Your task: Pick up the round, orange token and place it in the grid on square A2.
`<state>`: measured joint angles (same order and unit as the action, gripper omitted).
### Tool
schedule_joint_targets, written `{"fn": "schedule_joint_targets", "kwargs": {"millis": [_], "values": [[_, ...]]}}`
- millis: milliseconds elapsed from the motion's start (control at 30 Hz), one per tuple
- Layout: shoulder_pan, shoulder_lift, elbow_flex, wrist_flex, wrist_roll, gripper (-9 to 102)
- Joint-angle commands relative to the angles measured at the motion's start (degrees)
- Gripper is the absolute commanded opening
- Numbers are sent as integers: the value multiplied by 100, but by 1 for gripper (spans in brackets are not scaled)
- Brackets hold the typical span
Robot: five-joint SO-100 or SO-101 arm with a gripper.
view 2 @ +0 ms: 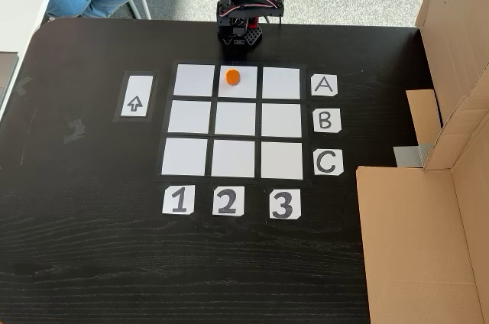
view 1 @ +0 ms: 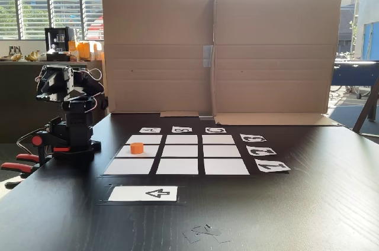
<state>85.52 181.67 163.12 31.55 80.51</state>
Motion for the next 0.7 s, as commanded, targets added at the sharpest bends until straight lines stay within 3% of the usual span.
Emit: {"fn": "schedule_joint_targets", "kwargs": {"millis": [0,267,667], "values": [[-9,439,404,-97,-105,-1],[-9,888,1178,-105,-352,-1],[-272,888,1204,562,-352,-1]]}}
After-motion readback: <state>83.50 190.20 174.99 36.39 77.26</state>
